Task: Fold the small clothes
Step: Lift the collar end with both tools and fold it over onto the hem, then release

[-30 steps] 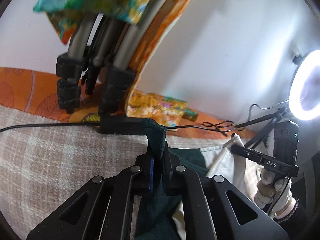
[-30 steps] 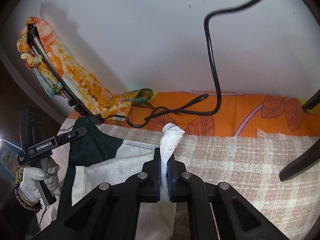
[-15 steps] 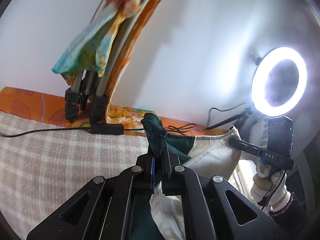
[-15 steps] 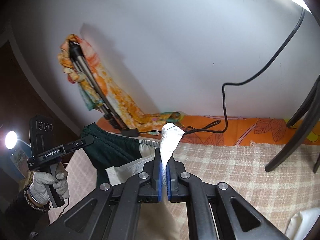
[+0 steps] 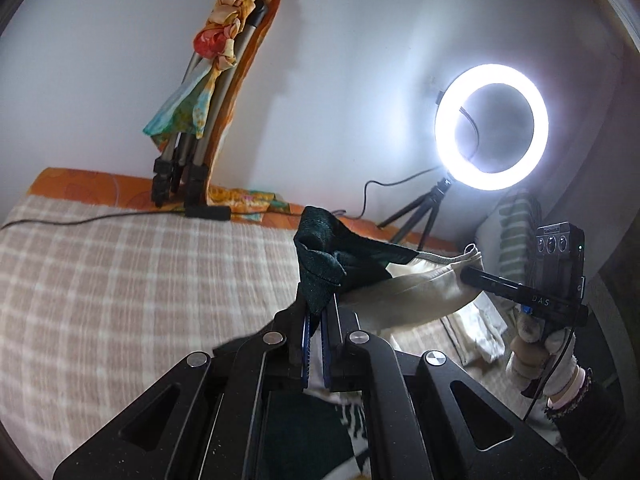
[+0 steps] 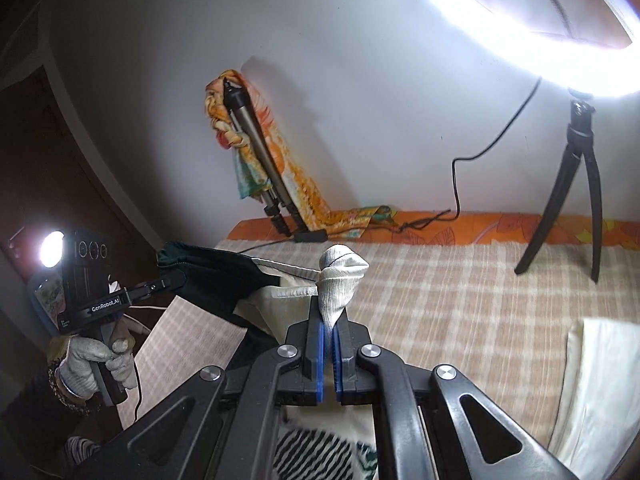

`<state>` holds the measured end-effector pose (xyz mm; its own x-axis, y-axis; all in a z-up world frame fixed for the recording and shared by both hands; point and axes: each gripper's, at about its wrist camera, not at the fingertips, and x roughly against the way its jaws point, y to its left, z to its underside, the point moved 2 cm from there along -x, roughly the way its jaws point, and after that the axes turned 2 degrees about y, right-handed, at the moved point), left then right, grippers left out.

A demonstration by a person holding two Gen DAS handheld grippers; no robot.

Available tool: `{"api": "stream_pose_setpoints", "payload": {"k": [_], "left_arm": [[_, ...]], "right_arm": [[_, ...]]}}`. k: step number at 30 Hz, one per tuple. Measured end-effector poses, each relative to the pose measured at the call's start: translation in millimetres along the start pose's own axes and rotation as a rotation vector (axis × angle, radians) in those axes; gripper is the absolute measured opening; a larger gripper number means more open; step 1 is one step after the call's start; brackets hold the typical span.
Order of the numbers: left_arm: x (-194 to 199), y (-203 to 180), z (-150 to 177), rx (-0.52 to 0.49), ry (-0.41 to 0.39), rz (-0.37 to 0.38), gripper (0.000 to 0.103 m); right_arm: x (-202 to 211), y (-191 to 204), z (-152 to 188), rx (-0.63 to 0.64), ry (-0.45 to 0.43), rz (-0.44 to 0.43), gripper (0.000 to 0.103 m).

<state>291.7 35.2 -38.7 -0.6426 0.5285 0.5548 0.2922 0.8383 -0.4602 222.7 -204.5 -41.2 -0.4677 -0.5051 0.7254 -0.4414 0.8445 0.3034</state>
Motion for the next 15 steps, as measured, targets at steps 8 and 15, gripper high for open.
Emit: {"api": "stream_pose_setpoints", "payload": {"k": [8, 15], "left_arm": [[34, -9, 77, -0.040, 0.050, -0.020, 0.003], [34, -14, 138, -0.093, 0.153, -0.046, 0.003]], "right_arm": [[22, 19, 73, 0.022, 0.026, -0.006, 0.001], [20, 35, 142, 0.152, 0.089, 0.068, 0.002]]}}
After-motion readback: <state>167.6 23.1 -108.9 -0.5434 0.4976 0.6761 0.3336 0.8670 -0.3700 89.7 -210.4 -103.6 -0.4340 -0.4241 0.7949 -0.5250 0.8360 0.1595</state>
